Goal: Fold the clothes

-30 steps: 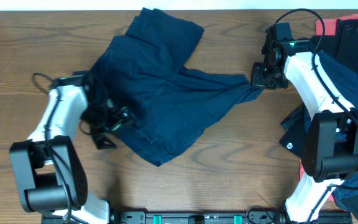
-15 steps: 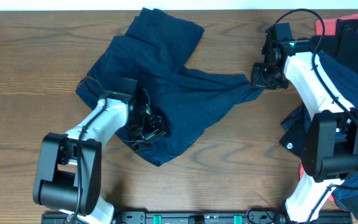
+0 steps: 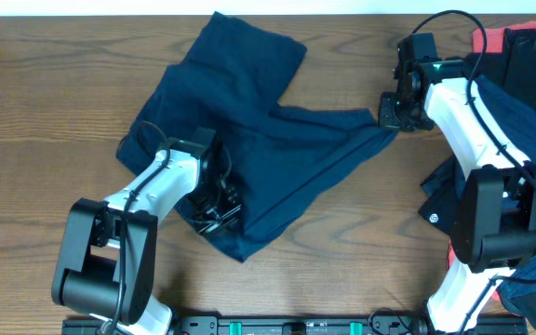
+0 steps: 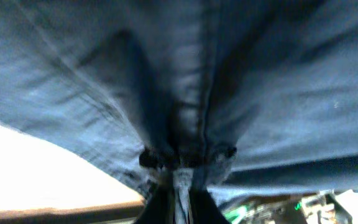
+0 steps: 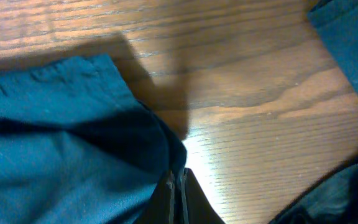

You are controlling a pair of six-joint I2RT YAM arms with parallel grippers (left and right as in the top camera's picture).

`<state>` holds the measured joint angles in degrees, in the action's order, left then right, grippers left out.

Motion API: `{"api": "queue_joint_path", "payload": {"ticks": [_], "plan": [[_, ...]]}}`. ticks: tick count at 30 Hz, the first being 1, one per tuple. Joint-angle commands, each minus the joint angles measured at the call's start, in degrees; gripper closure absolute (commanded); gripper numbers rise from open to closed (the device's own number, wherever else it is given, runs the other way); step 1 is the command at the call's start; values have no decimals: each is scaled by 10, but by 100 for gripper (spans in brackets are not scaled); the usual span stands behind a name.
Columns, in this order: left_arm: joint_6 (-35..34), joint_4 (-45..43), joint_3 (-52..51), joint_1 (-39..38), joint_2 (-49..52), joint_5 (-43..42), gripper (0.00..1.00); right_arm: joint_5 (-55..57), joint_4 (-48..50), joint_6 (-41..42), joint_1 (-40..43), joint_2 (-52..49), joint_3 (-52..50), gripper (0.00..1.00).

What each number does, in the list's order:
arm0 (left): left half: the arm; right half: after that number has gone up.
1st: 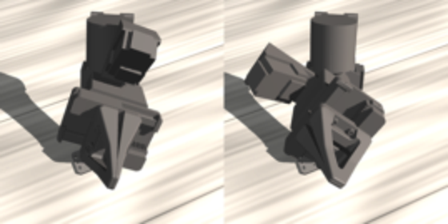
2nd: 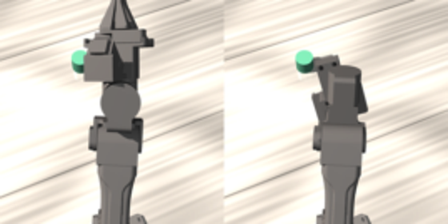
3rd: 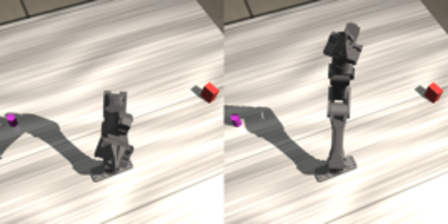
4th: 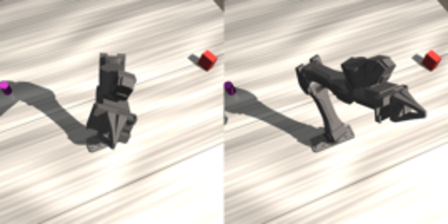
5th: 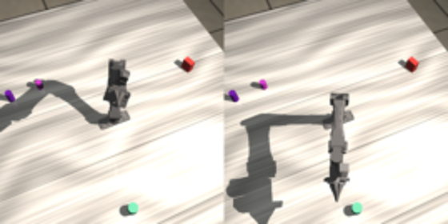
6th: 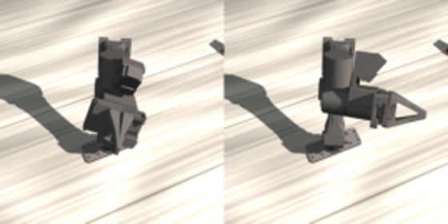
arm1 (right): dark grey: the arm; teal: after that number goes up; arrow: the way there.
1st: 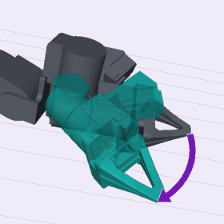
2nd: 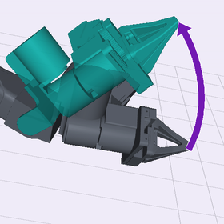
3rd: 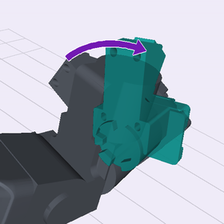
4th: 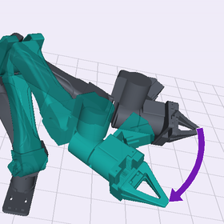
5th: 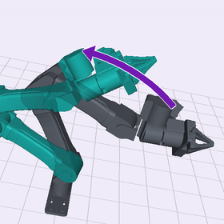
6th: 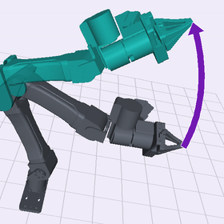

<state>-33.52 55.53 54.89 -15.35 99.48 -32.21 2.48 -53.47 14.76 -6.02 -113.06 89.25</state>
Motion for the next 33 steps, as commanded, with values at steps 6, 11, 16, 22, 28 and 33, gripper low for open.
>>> {"api": "queue_joint_path", "payload": {"ticks": [6,11,16,22,28,33], "plan": [[28,163,-4,23,-90,160,94,87,41,-16,24,1,2,99],[26,196,-5,23,-132,162,94,78,42,-64,27,1,2,79],[26,230,-6,23,-136,181,94,91,61,-79,30,1,2,66],[2,231,-6,23,-136,233,94,-201,57,-198,26,1,2,56],[0,224,-7,23,-136,241,94,-205,41,-198,9,-6,-8,54],[0,220,-7,23,-136,241,94,-205,23,-202,-2,-21,-22,55]]}}
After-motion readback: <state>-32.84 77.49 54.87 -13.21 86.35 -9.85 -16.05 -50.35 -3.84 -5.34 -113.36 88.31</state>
